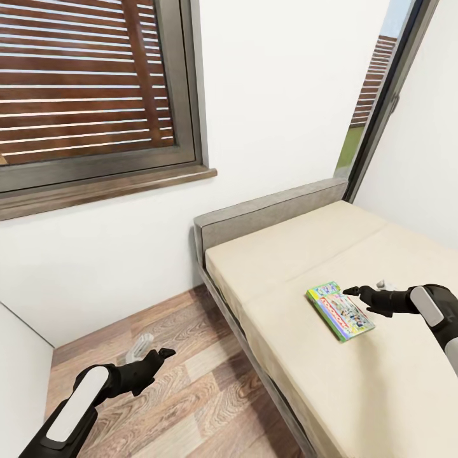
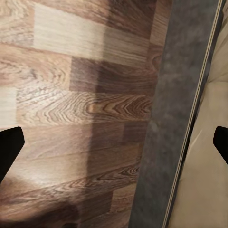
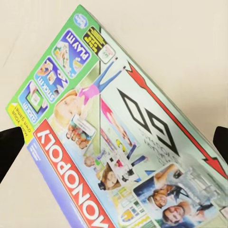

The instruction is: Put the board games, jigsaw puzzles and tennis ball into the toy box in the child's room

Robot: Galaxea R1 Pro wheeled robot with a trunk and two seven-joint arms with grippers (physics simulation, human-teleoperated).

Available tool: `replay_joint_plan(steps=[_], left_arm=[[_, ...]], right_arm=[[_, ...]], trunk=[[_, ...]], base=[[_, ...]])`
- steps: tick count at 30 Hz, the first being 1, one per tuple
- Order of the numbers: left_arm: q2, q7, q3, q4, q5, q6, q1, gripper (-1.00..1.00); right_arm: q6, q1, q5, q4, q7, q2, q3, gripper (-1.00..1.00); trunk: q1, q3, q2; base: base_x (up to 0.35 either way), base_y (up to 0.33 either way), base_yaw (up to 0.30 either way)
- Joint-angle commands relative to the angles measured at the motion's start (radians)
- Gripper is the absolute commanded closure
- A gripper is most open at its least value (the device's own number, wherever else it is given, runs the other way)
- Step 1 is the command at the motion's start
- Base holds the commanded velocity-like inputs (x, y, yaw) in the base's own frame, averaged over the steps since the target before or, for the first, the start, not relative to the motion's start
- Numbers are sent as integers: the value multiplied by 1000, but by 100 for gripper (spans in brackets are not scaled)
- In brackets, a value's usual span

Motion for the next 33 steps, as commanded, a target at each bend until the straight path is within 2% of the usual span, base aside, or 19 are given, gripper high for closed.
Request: replay_joint_plan(steps=[1,14,22,33], left_arm=[[1,10,-2,-1,11,-1,-1,-100],[1,10,-2,-1,11,-1,-1,-100],[1,10,-2,-1,11,-1,-1,-100],[1,10,-2,-1,11,-1,-1,-100]], right_arm=[[4,-1,7,0,8,0,-2,-100],[5,-1,7,0,8,0,-2,-100],[5,-1,7,0,9,-1,-2,-100],[5,-1,7,-1,9,-1,-2,-100]], trunk=[[0,-1,0],[0,-1,0],[31,-26,-56],[31,-26,-56]], base=[[0,0,0],[0,0,0],[0,0,0],[0,0,0]])
